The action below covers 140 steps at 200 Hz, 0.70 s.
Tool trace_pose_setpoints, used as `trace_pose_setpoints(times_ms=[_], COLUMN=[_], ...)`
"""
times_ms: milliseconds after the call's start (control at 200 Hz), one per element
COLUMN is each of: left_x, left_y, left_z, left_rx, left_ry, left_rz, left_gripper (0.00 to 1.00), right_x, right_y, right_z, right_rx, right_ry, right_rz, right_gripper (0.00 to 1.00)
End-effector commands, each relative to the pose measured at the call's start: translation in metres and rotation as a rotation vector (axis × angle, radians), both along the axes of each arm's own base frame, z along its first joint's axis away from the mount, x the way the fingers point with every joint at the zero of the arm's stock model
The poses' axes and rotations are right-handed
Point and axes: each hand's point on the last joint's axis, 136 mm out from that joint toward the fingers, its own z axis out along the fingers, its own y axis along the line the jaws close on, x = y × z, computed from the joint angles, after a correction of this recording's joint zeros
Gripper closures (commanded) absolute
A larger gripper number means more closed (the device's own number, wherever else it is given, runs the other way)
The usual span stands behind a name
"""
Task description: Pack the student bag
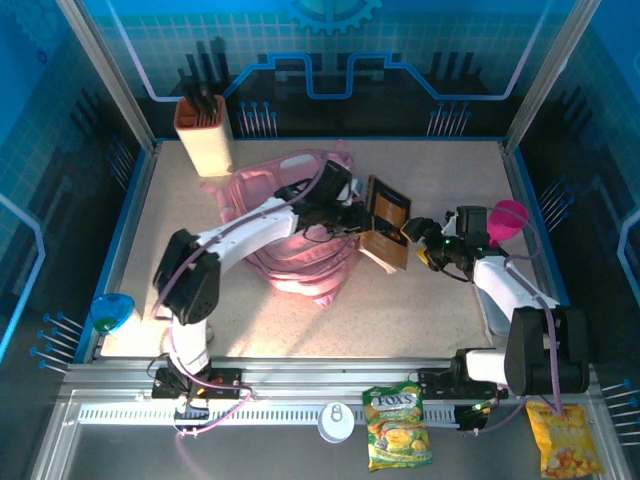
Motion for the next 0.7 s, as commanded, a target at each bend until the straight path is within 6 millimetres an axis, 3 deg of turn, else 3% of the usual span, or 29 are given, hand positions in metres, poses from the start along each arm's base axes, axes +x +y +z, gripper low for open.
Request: trace_pose_setpoints(times_ms=[0, 140, 310, 530, 695], left_x=[0.020, 0.029, 0.031, 0.027, 0.028], left_y=[0.039, 0.084, 0.121, 0.139, 0.140], left_z=[0.036, 0.048, 0.057, 0.049, 0.039], left_rx=[-0.032, -0.085, -0.166, -0.206, -0.239], left_ry=[-0.118, -0.144, -0.191, -0.173, -0.120], left_rz=[0.115, 0.275, 0.458, 0.587, 0.634], left_gripper=[1.00, 1.00, 1.00, 1.00, 1.00], right_x=[0.003, 0.000, 0.003, 0.010, 0.012], right_y=[0.013, 0.028, 0.065, 0.123, 0.157], right_z=[0.019, 0.020, 0.031, 0.056, 0.058], right_rx=[0.089, 0.118, 0.209, 0.348, 0.430], right_ry=[-0.069, -0.031, -0.049, -0.115, -0.101], right_rz=[0.016, 0.024, 0.054, 0.066, 0.018], right_gripper=[0.17, 0.18, 0.13, 0.07, 0.08])
